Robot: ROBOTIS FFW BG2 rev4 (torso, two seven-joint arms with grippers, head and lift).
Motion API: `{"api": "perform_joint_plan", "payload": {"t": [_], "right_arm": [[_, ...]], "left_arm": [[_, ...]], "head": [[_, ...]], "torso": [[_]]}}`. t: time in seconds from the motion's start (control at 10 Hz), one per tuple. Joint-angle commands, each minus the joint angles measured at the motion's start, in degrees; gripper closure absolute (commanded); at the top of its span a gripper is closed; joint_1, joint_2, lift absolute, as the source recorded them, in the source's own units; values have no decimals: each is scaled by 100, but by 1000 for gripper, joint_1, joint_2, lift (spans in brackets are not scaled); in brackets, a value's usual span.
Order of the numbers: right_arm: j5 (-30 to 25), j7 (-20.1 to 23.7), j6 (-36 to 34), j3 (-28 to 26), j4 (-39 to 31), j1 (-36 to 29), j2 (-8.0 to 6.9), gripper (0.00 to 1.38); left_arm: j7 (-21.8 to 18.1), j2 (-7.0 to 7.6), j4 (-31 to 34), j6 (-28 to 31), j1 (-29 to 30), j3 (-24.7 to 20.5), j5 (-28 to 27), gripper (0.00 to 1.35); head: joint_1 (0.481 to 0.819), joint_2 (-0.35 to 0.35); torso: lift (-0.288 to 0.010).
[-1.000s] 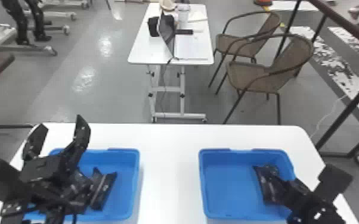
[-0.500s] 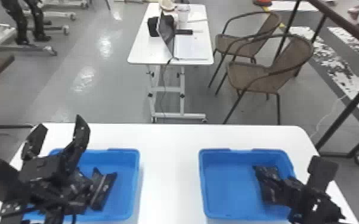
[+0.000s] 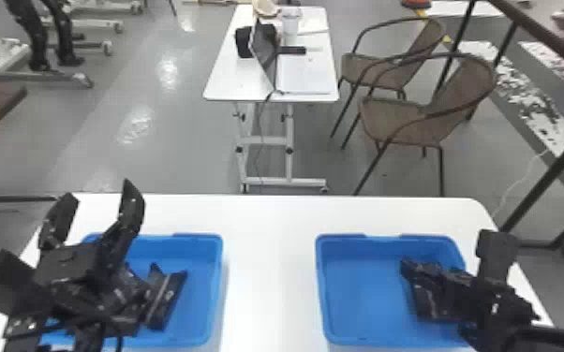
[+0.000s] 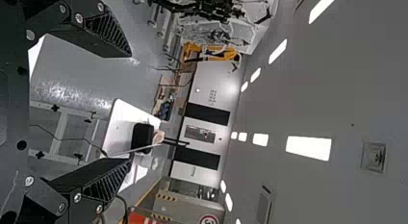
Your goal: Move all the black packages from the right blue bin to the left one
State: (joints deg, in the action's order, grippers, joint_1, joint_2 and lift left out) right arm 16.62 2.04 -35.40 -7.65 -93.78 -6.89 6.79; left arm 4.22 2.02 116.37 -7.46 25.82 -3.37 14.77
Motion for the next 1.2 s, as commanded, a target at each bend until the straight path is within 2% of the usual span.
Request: {"api": "perform_joint_plan", "payload": {"t": [0.0, 0.8, 0.9, 1.1], "right_arm": [[-63, -2, -108, 1, 36, 3, -11, 130], [-397, 78, -635, 62, 282, 258, -29, 136], [-441, 78, -714, 54, 317, 276, -55, 136], [-414, -37, -855, 18, 159, 153, -213, 136]], "left_arm": [[0, 0, -9, -27, 11, -6, 17, 265], [0, 9, -9, -36, 11, -15, 44, 263], [0, 9, -9, -45, 11, -6, 52, 265], [0, 9, -9, -71, 20, -32, 70, 263]], "head": [[695, -16], [695, -11], [695, -11], [695, -7]], "torso": [[-42], [-42], [-42], [-42]]}}
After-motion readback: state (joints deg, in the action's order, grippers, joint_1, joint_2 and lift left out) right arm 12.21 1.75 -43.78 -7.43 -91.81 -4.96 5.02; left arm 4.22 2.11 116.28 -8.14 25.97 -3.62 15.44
